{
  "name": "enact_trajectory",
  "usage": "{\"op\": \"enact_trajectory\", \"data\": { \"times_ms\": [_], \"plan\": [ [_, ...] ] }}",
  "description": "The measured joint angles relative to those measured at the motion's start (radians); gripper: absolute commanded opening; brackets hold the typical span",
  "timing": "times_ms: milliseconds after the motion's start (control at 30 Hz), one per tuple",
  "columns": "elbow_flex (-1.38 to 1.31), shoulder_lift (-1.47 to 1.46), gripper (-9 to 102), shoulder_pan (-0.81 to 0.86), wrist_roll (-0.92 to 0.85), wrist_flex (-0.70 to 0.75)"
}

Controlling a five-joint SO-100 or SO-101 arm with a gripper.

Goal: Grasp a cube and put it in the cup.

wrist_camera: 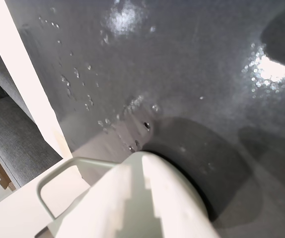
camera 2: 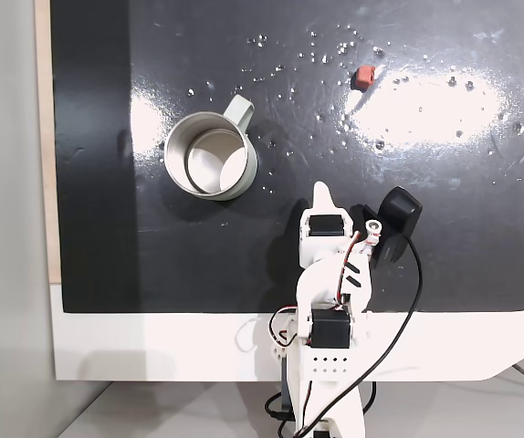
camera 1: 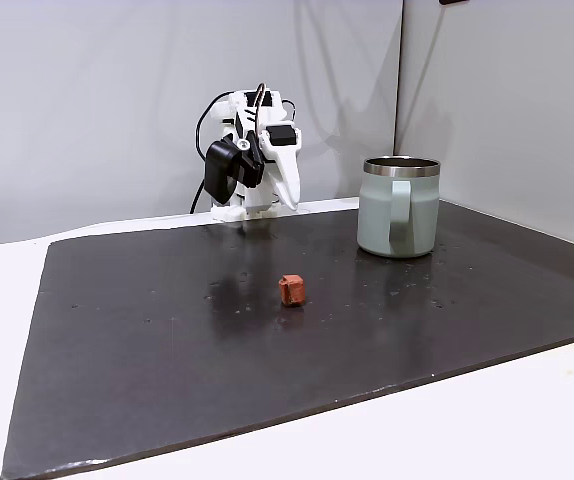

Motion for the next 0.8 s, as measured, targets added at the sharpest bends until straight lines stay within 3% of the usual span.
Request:
{"op": "enact_trajectory", "data": {
  "times_ms": [800],
  "plan": [
    [0.000, 0.000, 0, 0.008, 0.009, 0.000]
  ]
}}
